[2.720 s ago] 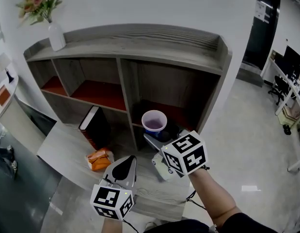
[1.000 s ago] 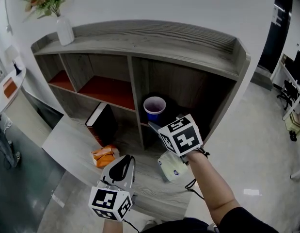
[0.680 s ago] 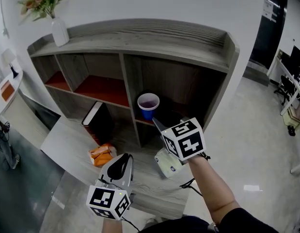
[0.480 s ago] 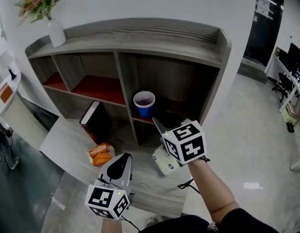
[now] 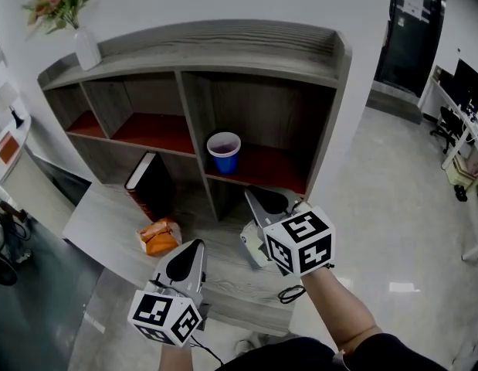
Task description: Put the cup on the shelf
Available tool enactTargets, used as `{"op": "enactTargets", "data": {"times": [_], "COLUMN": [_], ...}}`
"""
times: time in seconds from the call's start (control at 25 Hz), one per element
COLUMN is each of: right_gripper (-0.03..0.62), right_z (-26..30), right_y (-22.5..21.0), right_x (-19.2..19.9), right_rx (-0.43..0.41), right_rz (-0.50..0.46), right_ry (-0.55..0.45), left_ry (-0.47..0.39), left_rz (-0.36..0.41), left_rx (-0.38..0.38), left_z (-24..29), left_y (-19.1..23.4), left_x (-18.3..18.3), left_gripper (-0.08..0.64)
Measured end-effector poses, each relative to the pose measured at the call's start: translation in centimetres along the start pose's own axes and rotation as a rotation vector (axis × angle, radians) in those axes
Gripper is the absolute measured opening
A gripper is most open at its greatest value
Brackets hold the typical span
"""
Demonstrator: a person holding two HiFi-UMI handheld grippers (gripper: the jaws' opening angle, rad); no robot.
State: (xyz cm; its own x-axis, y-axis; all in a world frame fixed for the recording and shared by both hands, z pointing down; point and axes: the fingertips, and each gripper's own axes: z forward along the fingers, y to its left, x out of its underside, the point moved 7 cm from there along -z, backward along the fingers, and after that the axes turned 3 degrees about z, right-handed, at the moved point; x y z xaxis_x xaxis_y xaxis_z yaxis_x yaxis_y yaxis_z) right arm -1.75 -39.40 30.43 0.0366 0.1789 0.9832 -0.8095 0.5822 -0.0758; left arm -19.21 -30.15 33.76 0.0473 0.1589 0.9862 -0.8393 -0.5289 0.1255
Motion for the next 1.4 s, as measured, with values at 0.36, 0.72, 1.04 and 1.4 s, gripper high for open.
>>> {"op": "enactTargets", "data": {"times": [0.36,0.72,1.04,1.4], "right_gripper": [0.002,0.0,0.0,0.0], "right_z": [-2.8,-5.7,-7.4,-7.9], "right_y": [2.5,3.6,3.9,4.4], "right_x": [2.8,6.8,9.2,9.6], "right_rx": [-0.001,-0.006,-0.01,-0.017], "right_rz": [0.034,0.077,0.087,0.085], "right_ry": [0.011,0.069,0.127,0.13], "left_ry": [0.025,0.03,0.07,0.085], "left_rz": [-0.027,-0.031,-0.06,-0.06], "left_rx": [0.009,0.011,0.023,0.028], "left_z": [-1.0,-2.0,-2.9,-2.9], "left_y": [-0.2,-1.4,-2.0,-2.5], "left_x": [1.4,2.6,4.8,5.4], "left_gripper": [-0.006,-0.006,-0.005,-0.005]}}
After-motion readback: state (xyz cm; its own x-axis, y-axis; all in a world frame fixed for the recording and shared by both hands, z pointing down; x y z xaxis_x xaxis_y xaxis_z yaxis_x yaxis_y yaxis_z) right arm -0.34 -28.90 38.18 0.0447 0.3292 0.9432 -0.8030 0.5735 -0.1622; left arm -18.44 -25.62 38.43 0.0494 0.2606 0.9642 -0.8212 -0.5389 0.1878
